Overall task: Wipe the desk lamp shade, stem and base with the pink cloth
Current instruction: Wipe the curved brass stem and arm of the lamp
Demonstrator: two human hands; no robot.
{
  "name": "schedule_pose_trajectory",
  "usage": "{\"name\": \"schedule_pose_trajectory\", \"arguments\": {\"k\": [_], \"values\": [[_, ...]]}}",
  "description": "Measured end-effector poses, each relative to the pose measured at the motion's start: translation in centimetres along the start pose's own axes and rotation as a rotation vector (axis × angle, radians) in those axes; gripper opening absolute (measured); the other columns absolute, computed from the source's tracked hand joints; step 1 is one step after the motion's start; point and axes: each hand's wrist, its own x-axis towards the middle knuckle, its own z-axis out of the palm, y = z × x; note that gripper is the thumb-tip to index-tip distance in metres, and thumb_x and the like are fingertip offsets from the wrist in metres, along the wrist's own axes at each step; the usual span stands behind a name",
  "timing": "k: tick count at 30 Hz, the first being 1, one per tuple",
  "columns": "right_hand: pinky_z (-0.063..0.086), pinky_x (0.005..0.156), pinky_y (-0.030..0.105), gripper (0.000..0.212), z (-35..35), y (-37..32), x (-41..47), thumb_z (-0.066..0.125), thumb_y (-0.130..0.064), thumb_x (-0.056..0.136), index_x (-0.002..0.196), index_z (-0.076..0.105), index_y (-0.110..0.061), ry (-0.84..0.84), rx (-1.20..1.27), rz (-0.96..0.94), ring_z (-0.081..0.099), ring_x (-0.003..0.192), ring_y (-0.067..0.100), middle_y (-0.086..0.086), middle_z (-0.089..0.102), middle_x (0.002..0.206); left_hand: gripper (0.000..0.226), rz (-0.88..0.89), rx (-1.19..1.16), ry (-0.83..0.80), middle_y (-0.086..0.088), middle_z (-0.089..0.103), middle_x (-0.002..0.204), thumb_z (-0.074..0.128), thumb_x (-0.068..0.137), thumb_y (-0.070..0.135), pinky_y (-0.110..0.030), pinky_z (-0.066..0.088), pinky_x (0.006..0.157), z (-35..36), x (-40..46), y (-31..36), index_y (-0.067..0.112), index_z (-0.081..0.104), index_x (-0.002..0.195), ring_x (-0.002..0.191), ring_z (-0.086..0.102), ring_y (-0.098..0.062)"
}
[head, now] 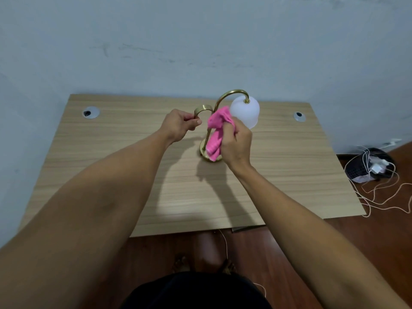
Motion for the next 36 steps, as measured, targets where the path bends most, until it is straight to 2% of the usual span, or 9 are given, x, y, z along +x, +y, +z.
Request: {"name": "schedule_pose_trajectory", "arguments": {"k": [6, 11, 16, 19, 22, 26, 30, 32, 36], "values": [[0.037, 0.120, 0.037, 0.042, 2.1, -0.4, 1.6, 0.044, -0.012, 0.097, 0.129, 0.071, -0.008, -0.205, -0.130, -0.205, 0.052, 0.136, 0.021, 0.004, 0.063, 0.139, 0.013, 0.027, 0.003, -0.023, 0.000, 0.075, 0.074, 0.071, 0.093, 0.019, -0.023, 0.053, 0.073, -0.2, -0.5, 0.4, 0.009, 0.080, 0.095, 0.070, 0.066, -0.003], [0.026, 0.127, 0.041, 0.058, 4.3, 0.4, 1.5, 0.036, -0.019, 0.094, 0.144, 0.058, 0.000, -0.347, -0.412, -0.280, 0.037, 0.148, 0.033, 0.014, 0.051, 0.155, 0.042, 0.026, 0.137, 0.028, 0.015, 0.048, 0.044, 0.063, 0.084, -0.007, -0.020, 0.036, 0.052, -0.2, -0.8, 0.5, 0.021, 0.054, 0.054, 0.055, 0.041, 0.008], [0.040, 0.118, 0.038, 0.043, 2.8, 0.2, 2.1, 0.045, -0.014, 0.097, 0.132, 0.066, -0.001, -0.538, -0.492, -0.462, 0.049, 0.139, 0.024, 0.010, 0.062, 0.140, 0.018, 0.143, 0.195, -0.002, -0.005, 0.056, 0.069, 0.060, 0.082, 0.008, -0.024, 0.035, 0.058, -0.4, -0.8, 0.4, 0.016, 0.064, 0.067, 0.070, 0.048, -0.007], [0.056, 0.078, 0.031, 0.029, 2.2, -0.9, 1.5, 0.046, -0.015, 0.099, 0.103, 0.074, -0.014, -0.453, -0.182, -0.138, 0.076, 0.084, 0.015, 0.002, 0.071, 0.099, 0.021, 0.095, 0.146, 0.013, 0.013, 0.060, 0.058, 0.065, 0.089, -0.005, -0.015, 0.039, 0.057, -0.2, -0.4, 0.3, 0.011, 0.076, 0.081, 0.050, 0.046, 0.015], [0.039, 0.057, 0.028, 0.028, 1.2, -0.8, 0.1, 0.046, -0.018, 0.090, 0.065, 0.058, -0.016, -0.200, -0.083, 0.087, 0.052, 0.054, 0.009, -0.002, 0.054, 0.062, 0.012, 0.083, 0.086, -0.002, 0.019, 0.062, 0.055, 0.073, 0.092, 0.018, -0.010, 0.038, 0.057, 0.1, -0.3, 0.2, 0.009, 0.080, 0.096, 0.048, 0.049, 0.013], [0.049, 0.045, 0.023, 0.030, 0.3, -0.8, -0.1, 0.042, -0.008, 0.102, 0.104, 0.072, -0.011, -0.085, 0.085, -0.075, 0.072, 0.061, 0.024, 0.016, 0.065, 0.106, 0.016, 0.045, 0.070, 0.024, -0.003, 0.066, 0.073, 0.073, 0.091, 0.028, -0.017, 0.042, 0.061, 0.0, -0.5, 0.1, 0.013, 0.078, 0.095, 0.057, 0.055, 0.004], [0.042, 0.116, 0.031, 0.040, 2.5, -0.7, 1.7, 0.045, -0.009, 0.102, 0.136, 0.065, -0.003, -0.342, -0.167, -0.228, 0.053, 0.138, 0.029, 0.015, 0.058, 0.147, 0.012, 0.065, 0.098, 0.011, -0.007, 0.061, 0.069, 0.066, 0.093, 0.004, -0.018, 0.045, 0.068, 0.0, -0.8, 0.8, -0.001, 0.075, 0.089, 0.063, 0.055, -0.002], [0.033, 0.125, 0.036, 0.043, 3.2, -0.6, 1.4, 0.045, -0.008, 0.101, 0.140, 0.062, -0.001, -0.387, -0.200, -0.208, 0.046, 0.146, 0.025, 0.015, 0.055, 0.151, 0.016, 0.070, 0.144, 0.030, -0.007, 0.058, 0.070, 0.057, 0.091, -0.013, -0.008, 0.041, 0.058, -0.1, -1.1, 1.1, -0.013, 0.072, 0.091, 0.059, 0.053, 0.001], [0.057, 0.060, 0.039, 0.030, 1.1, -1.5, 0.5, 0.045, -0.014, 0.103, 0.102, 0.074, -0.020, -0.341, -0.008, -0.024, 0.073, 0.069, 0.009, 0.006, 0.070, 0.109, 0.014, 0.097, 0.141, 0.006, 0.001, 0.068, 0.070, 0.067, 0.094, 0.012, -0.024, 0.051, 0.073, -0.2, -0.8, 0.6, 0.006, 0.079, 0.096, 0.072, 0.059, -0.006]]}}
